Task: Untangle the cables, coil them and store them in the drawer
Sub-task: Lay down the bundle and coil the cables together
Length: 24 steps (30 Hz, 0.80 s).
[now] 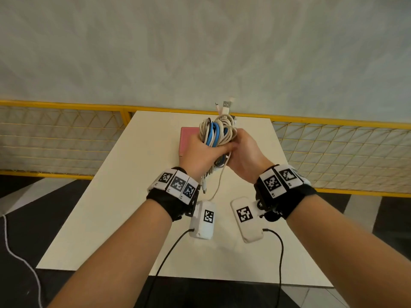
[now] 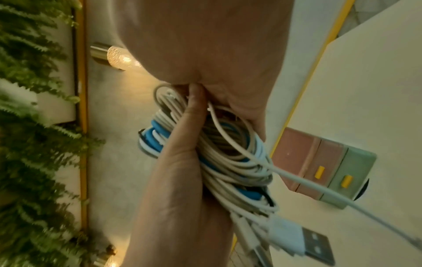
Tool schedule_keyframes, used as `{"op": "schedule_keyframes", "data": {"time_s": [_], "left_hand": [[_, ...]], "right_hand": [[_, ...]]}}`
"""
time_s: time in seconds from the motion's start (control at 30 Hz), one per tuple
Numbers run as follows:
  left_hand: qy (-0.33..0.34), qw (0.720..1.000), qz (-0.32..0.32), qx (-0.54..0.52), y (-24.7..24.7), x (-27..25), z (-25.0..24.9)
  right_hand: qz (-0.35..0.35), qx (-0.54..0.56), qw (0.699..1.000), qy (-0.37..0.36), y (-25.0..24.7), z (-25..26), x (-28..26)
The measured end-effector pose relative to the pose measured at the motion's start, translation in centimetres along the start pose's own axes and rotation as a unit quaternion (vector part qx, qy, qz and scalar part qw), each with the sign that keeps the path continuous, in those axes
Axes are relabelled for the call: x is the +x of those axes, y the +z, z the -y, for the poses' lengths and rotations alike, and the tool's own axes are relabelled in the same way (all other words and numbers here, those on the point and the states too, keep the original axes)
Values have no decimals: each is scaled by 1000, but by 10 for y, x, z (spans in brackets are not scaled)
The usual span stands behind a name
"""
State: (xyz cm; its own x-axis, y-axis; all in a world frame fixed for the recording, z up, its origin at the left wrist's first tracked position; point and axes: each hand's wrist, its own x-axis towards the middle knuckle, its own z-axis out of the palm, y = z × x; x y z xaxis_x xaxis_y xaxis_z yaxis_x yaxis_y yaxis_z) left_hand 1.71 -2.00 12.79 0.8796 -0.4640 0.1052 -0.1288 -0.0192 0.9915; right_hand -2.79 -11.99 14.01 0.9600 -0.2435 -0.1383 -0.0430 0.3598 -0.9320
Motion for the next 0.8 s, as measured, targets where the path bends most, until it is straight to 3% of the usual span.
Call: {"op": "schedule_keyframes", "data": {"time_s": [0.13, 0.27, 0.4, 0.47, 0.53, 0.6, 0.67, 0.8], "left_hand": [[12, 1000, 8, 7, -4, 4, -7], [18, 1000, 9, 2, -9, 8, -13], [25, 999, -2, 23, -13, 12, -15], [21, 999, -29, 2, -14, 13, -13], [20, 997, -68, -32, -15, 15, -12], [21, 993, -96, -58, -13, 15, -12], [26, 992, -100, -72, -10, 16, -12], [27, 992, -89, -83, -5, 13, -13]], "right_hand": [[38, 56, 998, 14, 1, 10, -4], [70, 40, 997, 0, 1, 14, -8], [27, -165, 986, -9, -11, 17, -4], [-17, -313, 950, 12, -19, 14, -4], [-9, -374, 925, 68, -24, 5, -9], [26, -318, 935, 154, -24, -8, -16], [51, -248, 948, 192, -25, -20, -17], [15, -112, 984, 139, -26, -29, -7]]}}
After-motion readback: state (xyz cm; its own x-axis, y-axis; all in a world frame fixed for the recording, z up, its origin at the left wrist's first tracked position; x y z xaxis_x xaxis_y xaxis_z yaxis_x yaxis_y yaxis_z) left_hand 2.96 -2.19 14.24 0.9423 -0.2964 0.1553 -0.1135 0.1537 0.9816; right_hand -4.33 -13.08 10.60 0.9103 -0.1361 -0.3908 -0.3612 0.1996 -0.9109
